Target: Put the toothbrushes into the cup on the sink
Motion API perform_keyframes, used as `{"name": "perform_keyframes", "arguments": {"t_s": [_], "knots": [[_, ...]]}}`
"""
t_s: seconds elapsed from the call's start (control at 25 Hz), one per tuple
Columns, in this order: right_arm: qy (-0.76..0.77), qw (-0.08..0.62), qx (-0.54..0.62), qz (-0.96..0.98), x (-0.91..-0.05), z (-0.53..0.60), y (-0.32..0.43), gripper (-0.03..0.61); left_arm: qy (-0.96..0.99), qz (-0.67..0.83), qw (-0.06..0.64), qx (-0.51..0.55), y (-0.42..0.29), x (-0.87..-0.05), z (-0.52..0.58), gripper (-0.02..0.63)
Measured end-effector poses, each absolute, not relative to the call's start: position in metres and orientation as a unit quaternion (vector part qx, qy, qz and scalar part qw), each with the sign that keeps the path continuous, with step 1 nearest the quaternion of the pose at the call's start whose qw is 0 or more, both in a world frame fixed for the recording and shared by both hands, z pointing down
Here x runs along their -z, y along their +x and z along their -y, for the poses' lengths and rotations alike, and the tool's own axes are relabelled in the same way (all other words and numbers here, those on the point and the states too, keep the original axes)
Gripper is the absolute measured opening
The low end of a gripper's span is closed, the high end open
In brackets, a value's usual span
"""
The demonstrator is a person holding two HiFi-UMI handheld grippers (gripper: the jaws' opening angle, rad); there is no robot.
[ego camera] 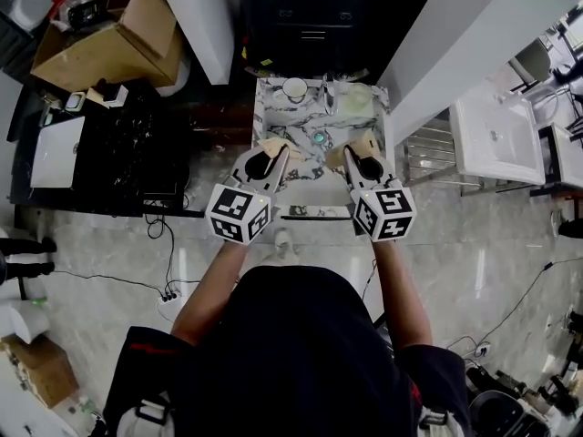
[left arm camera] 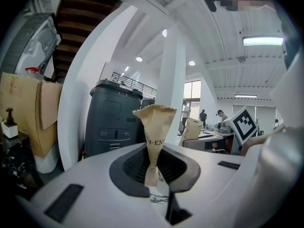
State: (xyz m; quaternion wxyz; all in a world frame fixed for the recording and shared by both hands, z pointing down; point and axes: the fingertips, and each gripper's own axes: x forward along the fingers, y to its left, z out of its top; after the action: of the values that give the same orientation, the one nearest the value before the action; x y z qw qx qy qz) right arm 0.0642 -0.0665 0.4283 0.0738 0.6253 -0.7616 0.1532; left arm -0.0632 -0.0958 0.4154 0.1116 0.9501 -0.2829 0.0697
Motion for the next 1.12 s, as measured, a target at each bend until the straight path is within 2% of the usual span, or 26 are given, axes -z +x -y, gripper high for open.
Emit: {"name": "perform_keyframes", "arguments": {"t_s": [0.48, 1.12], "knots": [[0.637, 0.088, -0.159, 0.749, -0.437, 0.102, 0.055, 0.06, 0.953, 0.264, 0.128, -0.07, -0.074, -0.43, 0.132, 0.039], [0.65, 0.089, -0.16, 0.738, -0.441, 0.114, 0.087, 0.06, 0.957, 0.244, 0.138, -0.078, -0.041, -0.441, 0.141, 0.039]]}}
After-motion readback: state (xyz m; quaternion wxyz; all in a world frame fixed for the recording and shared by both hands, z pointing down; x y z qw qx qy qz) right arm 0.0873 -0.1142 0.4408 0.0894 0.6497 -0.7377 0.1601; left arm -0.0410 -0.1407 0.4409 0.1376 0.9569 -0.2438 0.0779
